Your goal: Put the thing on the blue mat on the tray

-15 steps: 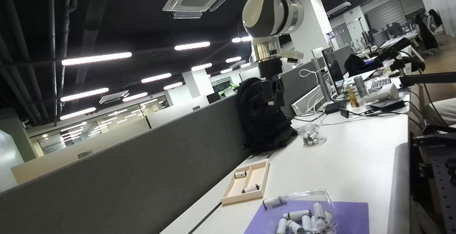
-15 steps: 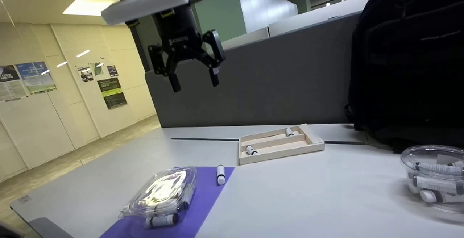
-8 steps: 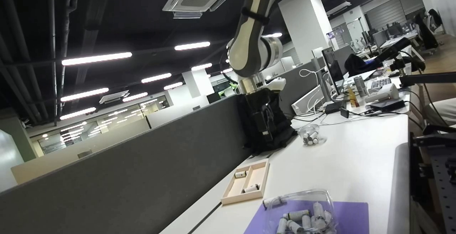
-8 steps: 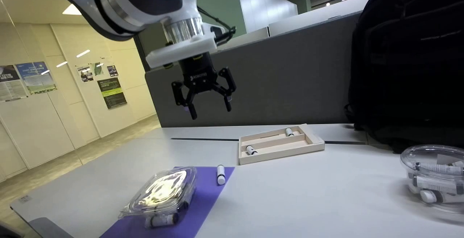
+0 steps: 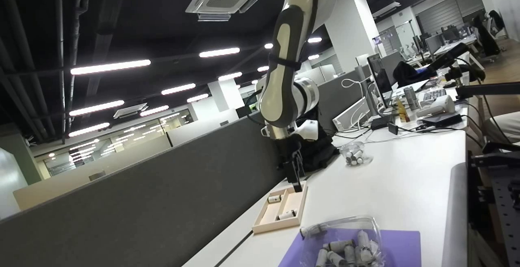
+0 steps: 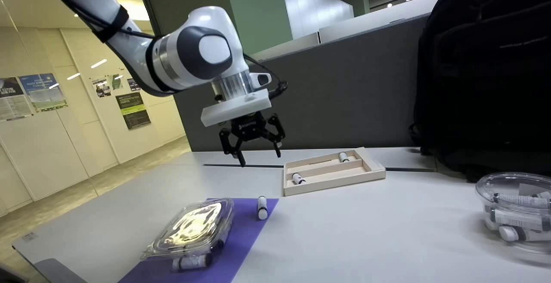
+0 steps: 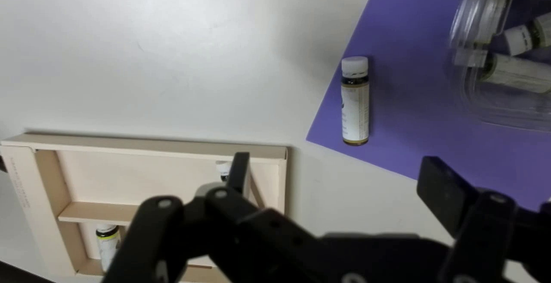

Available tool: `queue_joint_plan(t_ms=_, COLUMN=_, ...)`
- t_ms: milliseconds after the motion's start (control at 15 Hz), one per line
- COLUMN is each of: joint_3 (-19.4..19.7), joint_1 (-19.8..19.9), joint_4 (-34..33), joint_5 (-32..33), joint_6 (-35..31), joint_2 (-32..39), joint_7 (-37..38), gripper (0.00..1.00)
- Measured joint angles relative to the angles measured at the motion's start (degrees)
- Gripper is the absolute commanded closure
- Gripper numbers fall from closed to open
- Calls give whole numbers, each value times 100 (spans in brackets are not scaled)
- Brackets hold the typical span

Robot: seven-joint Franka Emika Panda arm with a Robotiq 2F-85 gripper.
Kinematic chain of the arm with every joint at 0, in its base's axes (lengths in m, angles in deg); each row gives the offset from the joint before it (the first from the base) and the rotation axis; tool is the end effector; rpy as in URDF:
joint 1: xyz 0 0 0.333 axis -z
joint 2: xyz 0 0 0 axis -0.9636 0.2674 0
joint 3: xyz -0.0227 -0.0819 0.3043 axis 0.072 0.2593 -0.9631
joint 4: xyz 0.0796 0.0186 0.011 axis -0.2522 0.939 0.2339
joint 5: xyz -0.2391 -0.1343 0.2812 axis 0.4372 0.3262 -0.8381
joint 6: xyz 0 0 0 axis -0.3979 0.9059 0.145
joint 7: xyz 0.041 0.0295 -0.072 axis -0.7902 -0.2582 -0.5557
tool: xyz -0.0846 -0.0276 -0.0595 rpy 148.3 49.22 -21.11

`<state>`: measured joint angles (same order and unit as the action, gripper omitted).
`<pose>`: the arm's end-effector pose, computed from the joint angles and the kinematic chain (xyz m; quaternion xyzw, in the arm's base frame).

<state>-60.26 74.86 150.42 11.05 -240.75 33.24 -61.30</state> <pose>0.5609 -0.0045 0.2447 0.9697 0.2356 0.0611 0.0203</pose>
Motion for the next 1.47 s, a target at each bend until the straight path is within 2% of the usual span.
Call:
queue_joint_plan(t_ms=600, joint_3=-484, joint_1=384, joint_4=-8, joint_5=-120, joint_6=-297, joint_2=607, joint_7=2, gripper=0)
queue_joint_plan(t_ms=1467, joint_3=-556, joint_1=484, joint_4=-134, joint_5=-200, joint_6=-298, joint_2=894, joint_7=27, gripper=0)
